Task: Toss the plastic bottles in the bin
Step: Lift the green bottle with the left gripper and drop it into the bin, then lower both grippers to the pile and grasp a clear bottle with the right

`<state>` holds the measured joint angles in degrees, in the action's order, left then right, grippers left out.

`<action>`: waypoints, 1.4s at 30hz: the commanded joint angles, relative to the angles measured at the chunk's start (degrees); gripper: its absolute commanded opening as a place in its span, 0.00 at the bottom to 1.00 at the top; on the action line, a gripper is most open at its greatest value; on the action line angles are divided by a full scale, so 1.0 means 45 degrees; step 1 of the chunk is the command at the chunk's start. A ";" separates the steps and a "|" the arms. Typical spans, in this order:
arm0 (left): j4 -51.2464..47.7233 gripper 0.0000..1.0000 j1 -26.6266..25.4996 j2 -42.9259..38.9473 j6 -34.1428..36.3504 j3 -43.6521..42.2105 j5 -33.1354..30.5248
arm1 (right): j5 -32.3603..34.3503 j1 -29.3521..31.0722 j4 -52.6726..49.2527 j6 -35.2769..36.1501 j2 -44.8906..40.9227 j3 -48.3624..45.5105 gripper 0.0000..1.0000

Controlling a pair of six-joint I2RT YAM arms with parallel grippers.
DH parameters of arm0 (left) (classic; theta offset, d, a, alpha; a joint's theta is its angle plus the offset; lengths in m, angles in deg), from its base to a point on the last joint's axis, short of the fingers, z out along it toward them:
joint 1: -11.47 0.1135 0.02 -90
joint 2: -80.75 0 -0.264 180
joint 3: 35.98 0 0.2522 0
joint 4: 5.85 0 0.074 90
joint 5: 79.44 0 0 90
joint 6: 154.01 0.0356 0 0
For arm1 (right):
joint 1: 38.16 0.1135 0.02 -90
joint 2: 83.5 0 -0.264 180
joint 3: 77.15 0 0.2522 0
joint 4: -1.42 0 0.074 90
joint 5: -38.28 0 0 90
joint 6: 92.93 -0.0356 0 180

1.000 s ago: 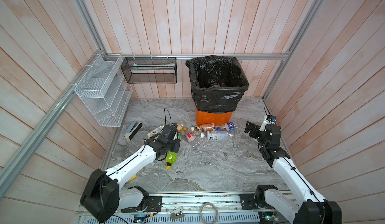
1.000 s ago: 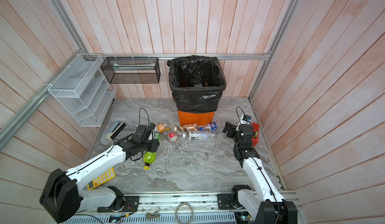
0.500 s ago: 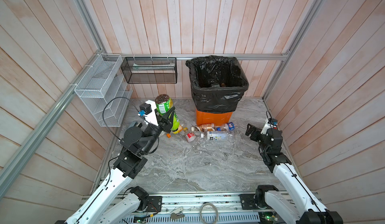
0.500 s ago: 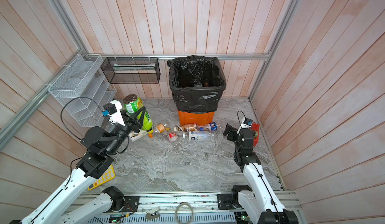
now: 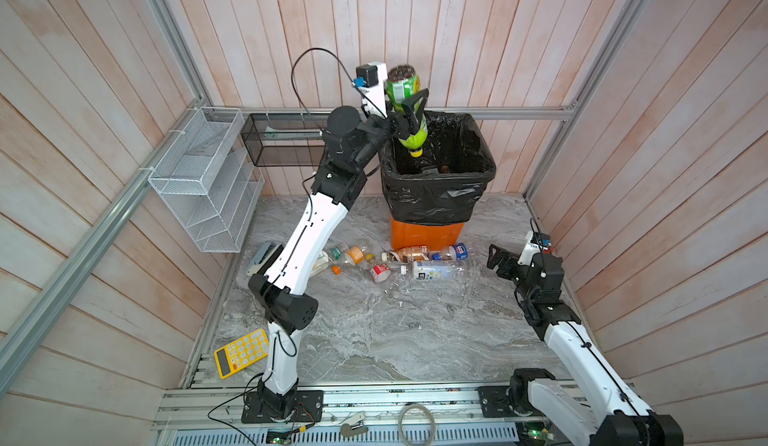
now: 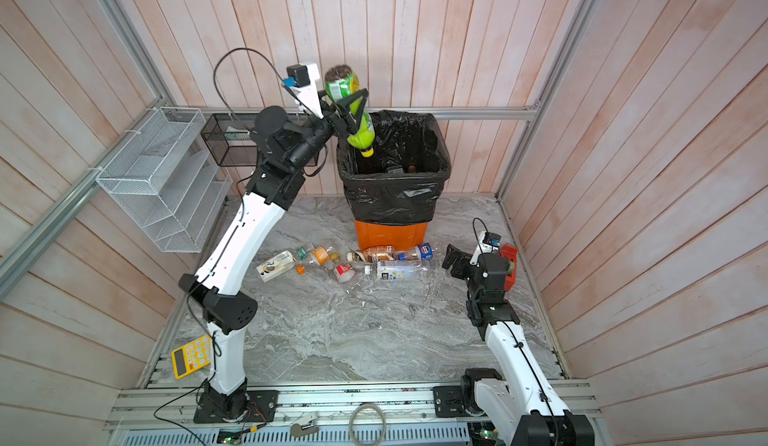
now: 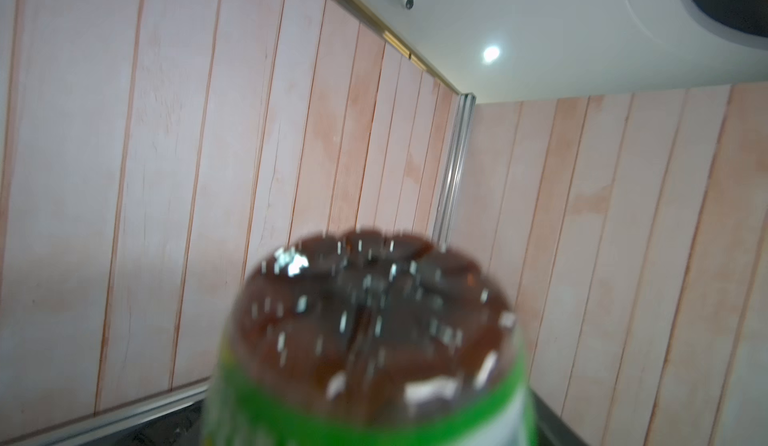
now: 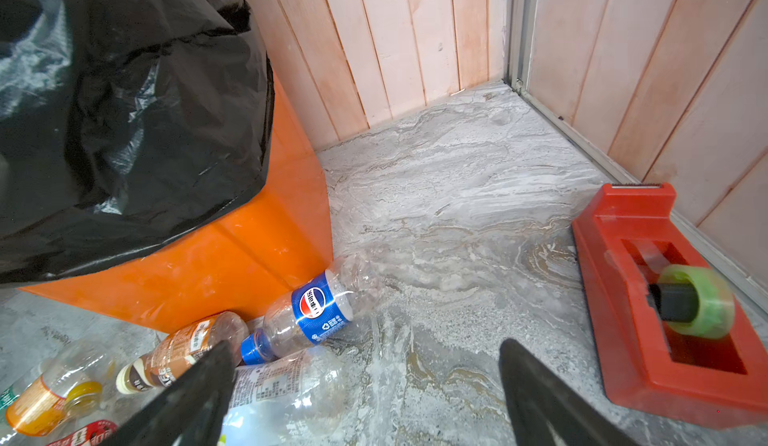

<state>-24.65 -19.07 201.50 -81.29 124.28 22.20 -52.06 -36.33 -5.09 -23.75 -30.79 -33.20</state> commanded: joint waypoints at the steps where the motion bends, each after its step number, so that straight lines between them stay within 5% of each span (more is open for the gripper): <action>1: -0.0895 0.98 0.0064 -0.0369 -0.0735 0.0261 -0.0149 | -0.0418 -0.0052 -0.0043 0.0224 -0.0128 0.0212 0.99; 10: 0.3098 1.00 -0.0094 -0.4601 0.0242 -0.6518 -0.1084 | -0.0549 -0.0045 -0.0142 0.0237 -0.0176 0.0184 0.99; 29: 0.5163 1.00 -0.0583 -0.9050 0.1493 -1.4191 -0.1365 | -0.2263 0.0147 0.0693 -0.2747 0.1868 -0.0406 0.99; 42: 0.5347 1.00 -0.0613 -1.2134 0.2032 -1.9392 -0.3104 | -0.0529 0.2204 0.0229 -0.6166 0.3459 -0.0110 1.00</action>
<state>-0.32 -21.61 148.76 -74.20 40.00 11.47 -58.09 -28.14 -3.06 -45.85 -15.95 -34.53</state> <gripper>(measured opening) 0.996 0.997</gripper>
